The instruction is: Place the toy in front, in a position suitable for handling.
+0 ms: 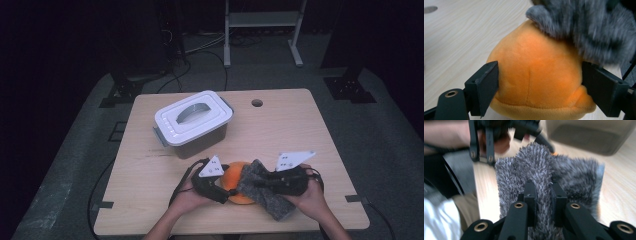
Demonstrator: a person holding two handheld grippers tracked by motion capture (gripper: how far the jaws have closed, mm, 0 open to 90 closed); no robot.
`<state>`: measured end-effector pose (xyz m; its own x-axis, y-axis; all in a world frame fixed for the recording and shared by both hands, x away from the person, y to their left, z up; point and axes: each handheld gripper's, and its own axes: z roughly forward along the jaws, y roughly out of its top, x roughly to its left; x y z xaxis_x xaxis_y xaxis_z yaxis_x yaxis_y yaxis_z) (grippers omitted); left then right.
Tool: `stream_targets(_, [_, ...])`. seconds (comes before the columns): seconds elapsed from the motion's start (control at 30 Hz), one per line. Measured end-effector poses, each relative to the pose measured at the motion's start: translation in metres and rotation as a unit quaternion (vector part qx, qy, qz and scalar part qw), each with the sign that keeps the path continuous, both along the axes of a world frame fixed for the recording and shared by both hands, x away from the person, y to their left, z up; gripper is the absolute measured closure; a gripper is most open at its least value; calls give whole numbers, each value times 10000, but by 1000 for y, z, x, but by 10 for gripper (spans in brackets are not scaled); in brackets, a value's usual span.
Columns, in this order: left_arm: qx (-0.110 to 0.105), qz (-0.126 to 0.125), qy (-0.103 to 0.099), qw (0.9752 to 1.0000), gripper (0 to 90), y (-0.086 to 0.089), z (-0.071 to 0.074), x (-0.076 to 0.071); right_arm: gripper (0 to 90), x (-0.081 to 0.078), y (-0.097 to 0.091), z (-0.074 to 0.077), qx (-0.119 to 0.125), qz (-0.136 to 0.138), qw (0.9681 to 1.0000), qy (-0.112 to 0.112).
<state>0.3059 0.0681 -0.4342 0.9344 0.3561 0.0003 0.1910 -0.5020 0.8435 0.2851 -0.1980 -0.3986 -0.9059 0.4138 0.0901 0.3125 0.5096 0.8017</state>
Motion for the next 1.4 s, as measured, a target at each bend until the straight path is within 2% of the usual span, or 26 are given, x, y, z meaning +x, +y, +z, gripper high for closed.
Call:
stream_targets(0.07, [40,26,58,10000,164,2,-1,1,780,0,1,-2,-35,20,10000,7])
stream_targets(0.1, [-6,47,80,10000,164,3,-2,0,780,2,-1,-5,50,47,9999,108])
stream_targets(0.17, [-43,116,120,9999,164,4,-1,1,780,3,-3,-6,53,29,9999,113])
stream_targets(0.4, [-101,155,131,9997,164,6,-1,2,779,6,-26,-10,-23,-273,9995,181])
stream_targets(0.5, [-88,164,142,9997,162,5,-1,2,779,4,-23,-7,46,-251,9995,166])
stream_targets(0.6, [-61,124,81,9999,163,4,-1,1,778,-1,-11,-1,69,-69,9999,98])
stream_targets(0.7, [-21,99,77,9999,162,5,-2,0,776,-1,-1,-5,-69,65,9999,68])
stream_targets(0.8, [-41,89,53,9999,163,7,-4,-1,777,2,-8,-7,14,47,9998,187])
stream_targets(0.93, [-14,20,-17,10000,163,8,-5,-4,777,6,-25,-12,26,-146,9994,311])
stream_targets(0.97, [-7,11,-33,10000,163,8,-5,-4,777,10,-33,-11,116,-286,9989,351])
stream_targets(1.03, [62,-93,-95,9999,163,7,-5,-5,777,11,-36,-10,177,-347,9986,349])
stream_targets(1.13, [90,-193,-189,9996,161,6,-5,-8,776,16,-37,-4,422,-444,9976,315])
stream_targets(1.23, [118,-265,-211,9994,132,7,-3,-10,775,19,-29,-6,395,-382,9978,358])
stream_targets(1.3, [34,-282,-230,9993,108,8,0,-9,774,18,-23,-10,255,-274,9985,403])
stream_targets(1.4, [-216,-133,-291,9993,70,9,8,-8,773,13,-23,-12,121,9,9989,452])
